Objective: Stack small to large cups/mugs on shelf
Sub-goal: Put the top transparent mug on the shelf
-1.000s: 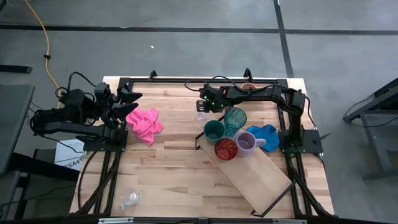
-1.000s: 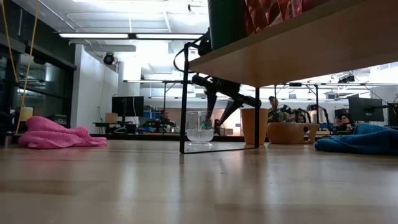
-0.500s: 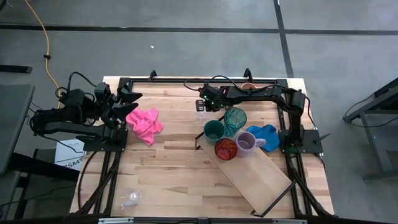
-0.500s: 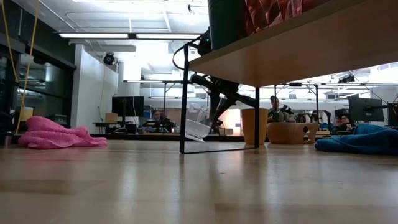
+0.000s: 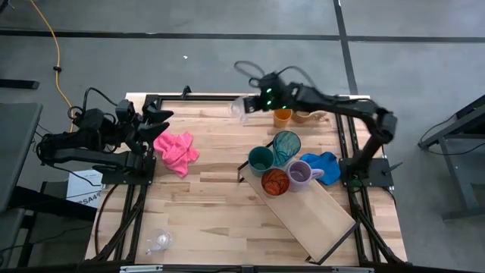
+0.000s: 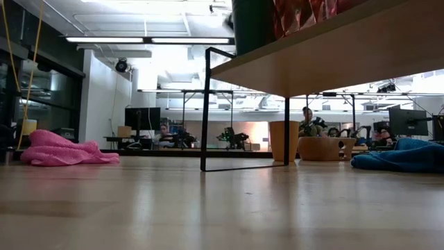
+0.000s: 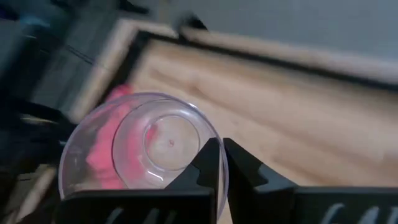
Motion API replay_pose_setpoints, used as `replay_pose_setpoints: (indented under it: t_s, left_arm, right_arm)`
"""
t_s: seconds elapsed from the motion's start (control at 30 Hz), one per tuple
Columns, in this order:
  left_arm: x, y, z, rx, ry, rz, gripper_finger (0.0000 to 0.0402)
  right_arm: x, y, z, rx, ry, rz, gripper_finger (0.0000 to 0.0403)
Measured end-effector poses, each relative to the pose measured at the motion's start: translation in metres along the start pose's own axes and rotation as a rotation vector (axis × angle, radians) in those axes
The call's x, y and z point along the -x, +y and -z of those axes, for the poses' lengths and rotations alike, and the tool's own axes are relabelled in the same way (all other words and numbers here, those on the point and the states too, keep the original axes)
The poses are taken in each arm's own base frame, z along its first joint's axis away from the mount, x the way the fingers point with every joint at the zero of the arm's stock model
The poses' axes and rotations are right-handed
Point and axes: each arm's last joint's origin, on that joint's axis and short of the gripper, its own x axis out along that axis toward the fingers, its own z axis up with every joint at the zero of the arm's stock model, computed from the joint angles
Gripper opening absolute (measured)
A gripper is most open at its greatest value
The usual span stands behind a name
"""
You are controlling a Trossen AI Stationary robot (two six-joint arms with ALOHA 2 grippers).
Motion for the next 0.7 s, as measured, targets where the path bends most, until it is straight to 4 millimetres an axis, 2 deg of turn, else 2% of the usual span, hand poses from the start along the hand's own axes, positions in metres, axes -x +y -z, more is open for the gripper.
replay_pose_setpoints:
  t_s: [0.17, 0.3, 0.43, 0.53, 0.7]
  left_arm:
    - [0.000, 0.000, -0.001, 0.036, -0.015, -0.002, 0.0234]
    - [-0.005, 0.001, 0.000, 0.075, -0.027, -0.041, 0.0234]
    - [-0.020, -0.001, 0.004, 0.080, -0.033, -0.015, 0.0234]
    - [-0.043, -0.003, 0.013, 0.064, -0.001, 0.028, 0.0234]
    - [-0.089, -0.009, 0.025, -0.107, 0.145, 0.047, 0.0234]
  right_arm:
    - [0.079, 0.006, -0.015, 0.136, -0.121, -0.034, 0.0000]
    - [0.142, 0.000, -0.004, 0.205, -0.156, -0.007, 0.0000]
    - [0.192, -0.008, 0.013, 0.206, -0.214, -0.062, 0.0000]
    - [0.218, -0.015, 0.024, 0.175, -0.285, -0.140, 0.0000]
    - [0.235, -0.022, 0.038, 0.183, -0.387, -0.297, 0.0000]
